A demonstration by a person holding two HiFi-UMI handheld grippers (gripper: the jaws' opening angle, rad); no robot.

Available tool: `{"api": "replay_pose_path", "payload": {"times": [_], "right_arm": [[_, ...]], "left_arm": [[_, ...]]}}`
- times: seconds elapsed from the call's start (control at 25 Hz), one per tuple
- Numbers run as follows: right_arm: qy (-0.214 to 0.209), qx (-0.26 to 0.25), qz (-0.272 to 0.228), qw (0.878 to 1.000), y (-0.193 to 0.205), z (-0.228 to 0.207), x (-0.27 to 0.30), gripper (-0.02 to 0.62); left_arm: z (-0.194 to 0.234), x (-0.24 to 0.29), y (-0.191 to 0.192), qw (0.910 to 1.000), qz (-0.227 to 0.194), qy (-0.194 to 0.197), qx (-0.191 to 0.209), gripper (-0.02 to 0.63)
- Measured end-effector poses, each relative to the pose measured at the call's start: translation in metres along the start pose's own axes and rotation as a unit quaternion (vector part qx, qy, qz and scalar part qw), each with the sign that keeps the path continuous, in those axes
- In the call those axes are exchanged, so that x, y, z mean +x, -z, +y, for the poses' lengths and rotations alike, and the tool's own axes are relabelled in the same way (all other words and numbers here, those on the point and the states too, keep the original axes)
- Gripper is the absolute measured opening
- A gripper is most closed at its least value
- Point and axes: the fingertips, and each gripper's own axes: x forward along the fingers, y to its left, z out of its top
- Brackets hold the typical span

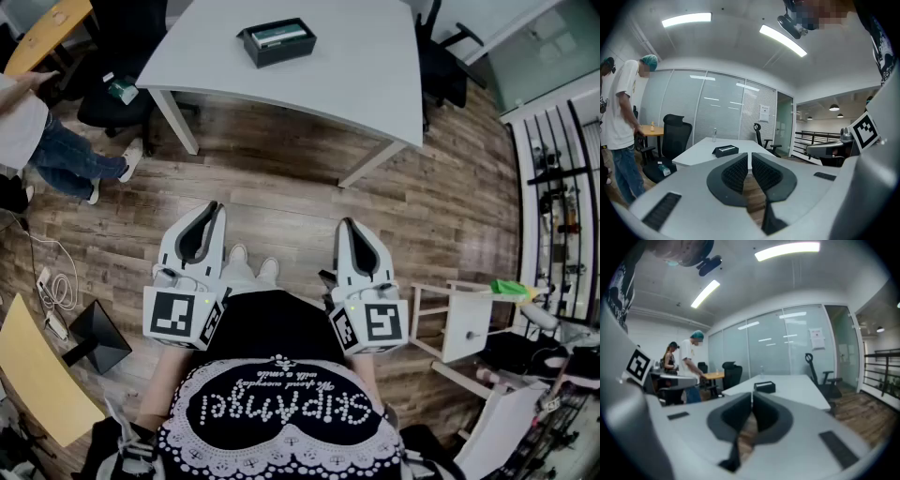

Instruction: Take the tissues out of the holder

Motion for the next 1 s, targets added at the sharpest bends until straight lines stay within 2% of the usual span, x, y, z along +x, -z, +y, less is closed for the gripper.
{"api": "replay_pose_path", "payload": {"times": [0.64, 1.0], "right_arm": [[-0.013, -0.009, -0.004, 1.0, 0.0, 0.002, -0.012, 0.034], [-0.028, 0.017, -0.022, 0.999, 0.002, -0.01, -0.017, 0.035]], "left_arm": [[-0.011, -0.01, -0.002, 1.0, -0.004, -0.003, -0.001, 0.048], [-0.019, -0.012, 0.003, 0.9998, -0.003, -0.017, 0.0, 0.048]]}}
